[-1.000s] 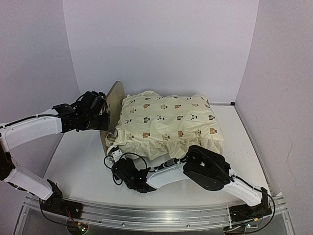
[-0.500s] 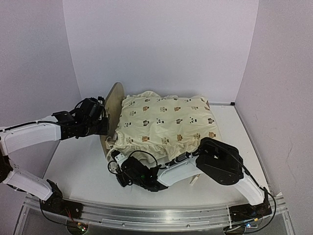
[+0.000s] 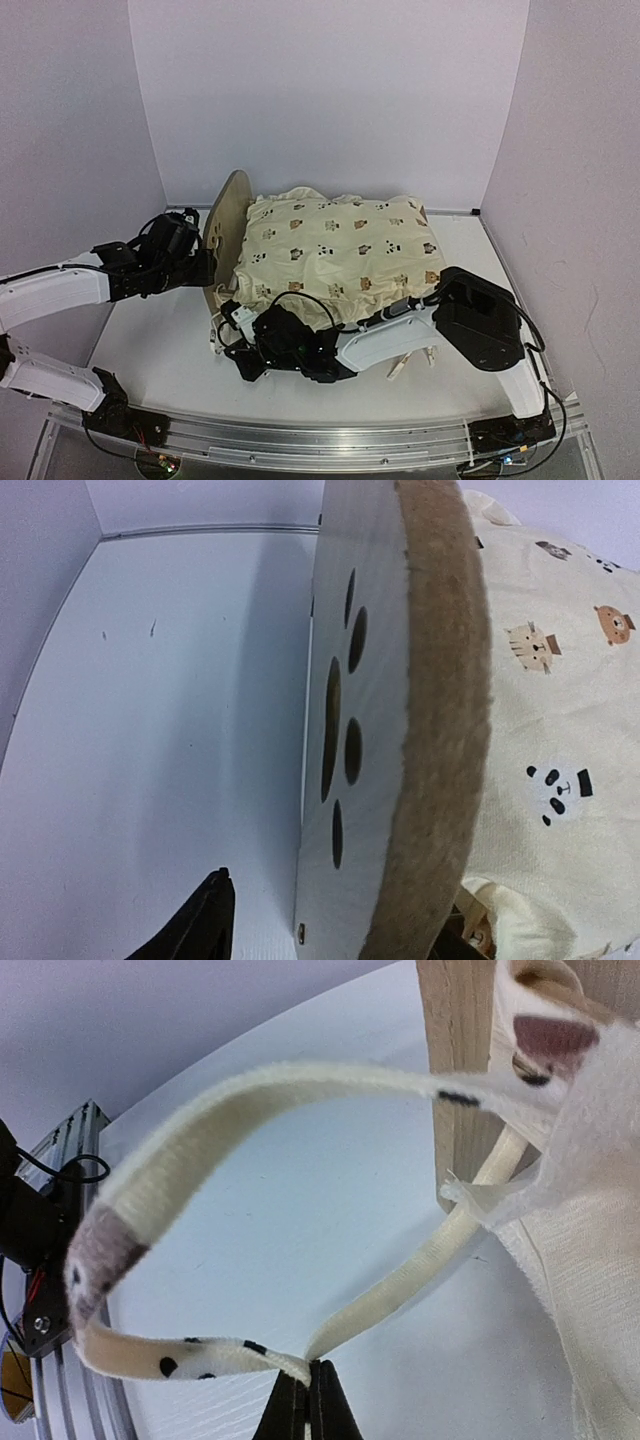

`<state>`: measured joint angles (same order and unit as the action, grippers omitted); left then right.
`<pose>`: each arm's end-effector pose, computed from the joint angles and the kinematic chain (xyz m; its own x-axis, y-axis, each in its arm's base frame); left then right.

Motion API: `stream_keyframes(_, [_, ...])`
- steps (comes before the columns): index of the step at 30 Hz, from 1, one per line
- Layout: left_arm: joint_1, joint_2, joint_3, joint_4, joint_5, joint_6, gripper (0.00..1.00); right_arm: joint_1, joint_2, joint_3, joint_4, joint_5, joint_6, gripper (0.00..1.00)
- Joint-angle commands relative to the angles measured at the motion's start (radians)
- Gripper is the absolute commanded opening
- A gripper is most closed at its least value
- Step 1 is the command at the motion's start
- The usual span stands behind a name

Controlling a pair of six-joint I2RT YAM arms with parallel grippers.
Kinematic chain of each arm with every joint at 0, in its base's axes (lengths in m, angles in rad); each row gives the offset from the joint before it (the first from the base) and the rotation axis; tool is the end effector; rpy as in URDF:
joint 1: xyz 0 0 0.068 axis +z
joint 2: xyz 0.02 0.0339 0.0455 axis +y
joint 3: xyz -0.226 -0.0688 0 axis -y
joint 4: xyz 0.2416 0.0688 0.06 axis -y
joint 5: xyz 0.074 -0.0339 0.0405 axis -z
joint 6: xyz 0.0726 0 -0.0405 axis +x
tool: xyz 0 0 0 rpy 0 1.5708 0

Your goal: Set up the pet bed

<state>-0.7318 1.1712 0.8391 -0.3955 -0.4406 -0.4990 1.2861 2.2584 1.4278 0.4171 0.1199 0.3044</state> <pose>0.2322 -0.1670 0.2068 -0.6103 -0.0336 -0.7914 0.0859 0.9904 -0.1083 0.1500 0.4817 0.0915 -0.3840 -0.2528 -0.8880 -0.8459 0.4819 0.2286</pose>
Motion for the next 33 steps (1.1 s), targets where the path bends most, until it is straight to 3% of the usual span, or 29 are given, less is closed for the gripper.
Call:
stream_keyframes(1, [0.003,-0.109,-0.031,-0.060,0.031,-0.065,0.70,0.006,-0.078,-0.008,-0.010,-0.047,0.013,0.00])
stream_keyframes(5, [0.002,-0.171,-0.043,-0.146,0.051,-0.115,0.77,0.006,-0.090,-0.016,-0.023,-0.077,0.020,0.00])
stream_keyframes(10, [0.000,-0.250,-0.119,-0.167,0.134,-0.174,0.64,0.007,-0.095,-0.058,-0.010,-0.075,0.021,0.00])
stream_keyframes(18, [0.000,-0.334,-0.291,0.006,0.325,-0.211,0.42,0.006,-0.103,-0.138,0.084,-0.065,0.045,0.00])
stream_keyframes(30, [0.000,-0.234,-0.460,0.357,0.514,-0.226,0.40,0.004,-0.111,-0.169,0.188,-0.112,0.082,0.00])
stream_keyframes(33, [0.000,-0.215,-0.464,0.378,0.516,-0.224,0.40,0.004,-0.112,-0.171,0.200,-0.112,0.089,0.00])
